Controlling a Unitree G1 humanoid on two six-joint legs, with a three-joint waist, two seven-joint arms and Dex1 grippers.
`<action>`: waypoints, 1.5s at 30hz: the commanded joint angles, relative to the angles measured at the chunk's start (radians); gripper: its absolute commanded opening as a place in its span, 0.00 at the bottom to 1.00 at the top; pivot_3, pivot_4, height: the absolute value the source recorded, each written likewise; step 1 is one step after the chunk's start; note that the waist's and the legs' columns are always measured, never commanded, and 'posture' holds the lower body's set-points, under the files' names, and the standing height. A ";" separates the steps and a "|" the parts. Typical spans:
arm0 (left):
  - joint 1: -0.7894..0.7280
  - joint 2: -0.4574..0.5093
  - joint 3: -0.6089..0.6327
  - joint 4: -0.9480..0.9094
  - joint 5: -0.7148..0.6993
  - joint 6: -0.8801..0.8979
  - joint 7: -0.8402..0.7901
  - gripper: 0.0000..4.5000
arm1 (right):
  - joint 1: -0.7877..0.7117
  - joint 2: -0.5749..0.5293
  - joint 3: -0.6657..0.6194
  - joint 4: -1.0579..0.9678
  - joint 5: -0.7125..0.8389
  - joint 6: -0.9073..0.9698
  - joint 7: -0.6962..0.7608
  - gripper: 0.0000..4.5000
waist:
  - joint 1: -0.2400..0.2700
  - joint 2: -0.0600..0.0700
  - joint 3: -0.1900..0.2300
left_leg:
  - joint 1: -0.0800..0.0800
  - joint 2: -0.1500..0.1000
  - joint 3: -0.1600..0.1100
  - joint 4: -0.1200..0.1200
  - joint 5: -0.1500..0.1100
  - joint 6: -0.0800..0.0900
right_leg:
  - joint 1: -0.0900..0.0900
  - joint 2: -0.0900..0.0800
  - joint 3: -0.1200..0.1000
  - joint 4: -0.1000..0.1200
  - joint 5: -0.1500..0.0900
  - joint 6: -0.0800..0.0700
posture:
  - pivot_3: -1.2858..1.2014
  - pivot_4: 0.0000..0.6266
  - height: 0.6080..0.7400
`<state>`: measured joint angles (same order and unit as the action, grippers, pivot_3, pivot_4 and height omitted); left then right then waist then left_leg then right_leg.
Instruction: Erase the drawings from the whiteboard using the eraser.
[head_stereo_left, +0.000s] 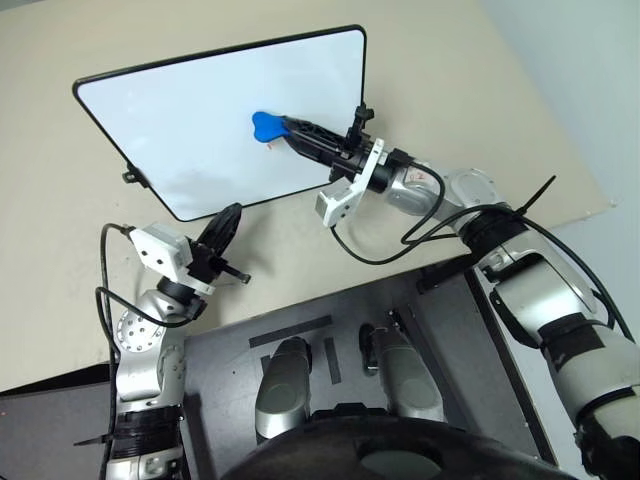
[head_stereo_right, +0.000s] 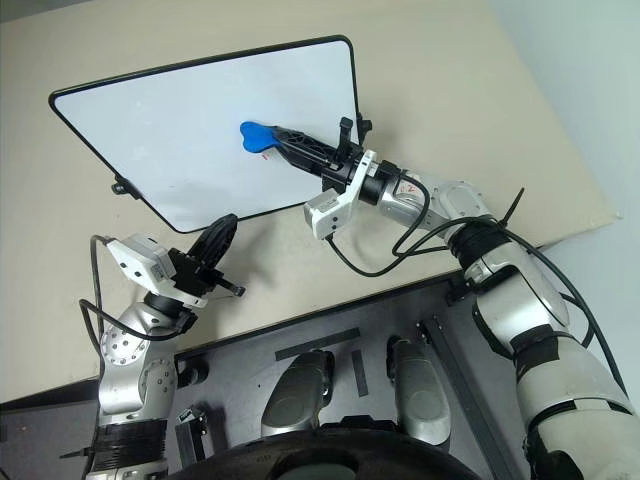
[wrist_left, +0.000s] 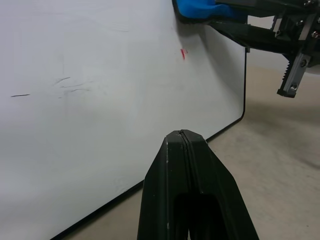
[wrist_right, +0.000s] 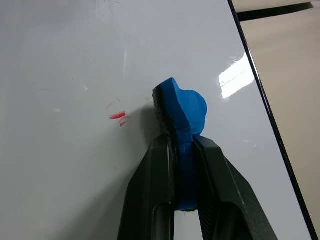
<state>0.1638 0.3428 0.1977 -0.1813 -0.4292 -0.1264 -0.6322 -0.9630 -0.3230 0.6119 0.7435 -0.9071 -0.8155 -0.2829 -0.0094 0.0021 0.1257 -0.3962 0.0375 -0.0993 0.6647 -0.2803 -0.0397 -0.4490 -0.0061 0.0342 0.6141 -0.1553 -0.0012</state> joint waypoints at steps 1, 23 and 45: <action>-0.001 0.004 0.001 -0.051 -0.002 0.004 0.007 0.00 | 0.014 0.016 0.022 0.038 0.027 -0.010 0.078 0.06 | 0.000 0.000 0.000 | 0.000 0.000 0.000 0.000 0.000 0.000 | 0.000 0.000 0.000 0.000 0.000 0.000 | 0.52 0.24 1.00; -0.016 0.005 -0.005 -0.045 -0.003 0.017 -0.002 0.00 | 0.041 -0.025 -0.024 -0.055 0.022 0.073 -0.056 0.06 | 0.005 0.000 0.000 | -0.001 0.000 0.000 0.001 0.000 0.000 | 0.000 0.000 -0.001 0.001 0.002 -0.001 | 0.52 0.24 1.00; -0.018 0.010 -0.004 -0.066 -0.004 0.039 -0.001 0.00 | 0.175 -0.054 -0.043 -0.126 0.300 -0.002 0.329 0.06 | 0.007 -0.001 0.000 | -0.003 0.000 0.000 0.002 0.001 0.001 | 0.000 0.000 -0.001 -0.003 0.003 0.001 | 0.52 0.24 1.00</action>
<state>0.1435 0.3433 0.1854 -0.1977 -0.4293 -0.0844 -0.6389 -0.8093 -0.3667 0.6048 0.6640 -0.7208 -0.8024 -0.0457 -0.0023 0.0013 0.1253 -0.3996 0.0376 -0.0995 0.6664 -0.2796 -0.0387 -0.4494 -0.0063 0.0327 0.6111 -0.1522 -0.0007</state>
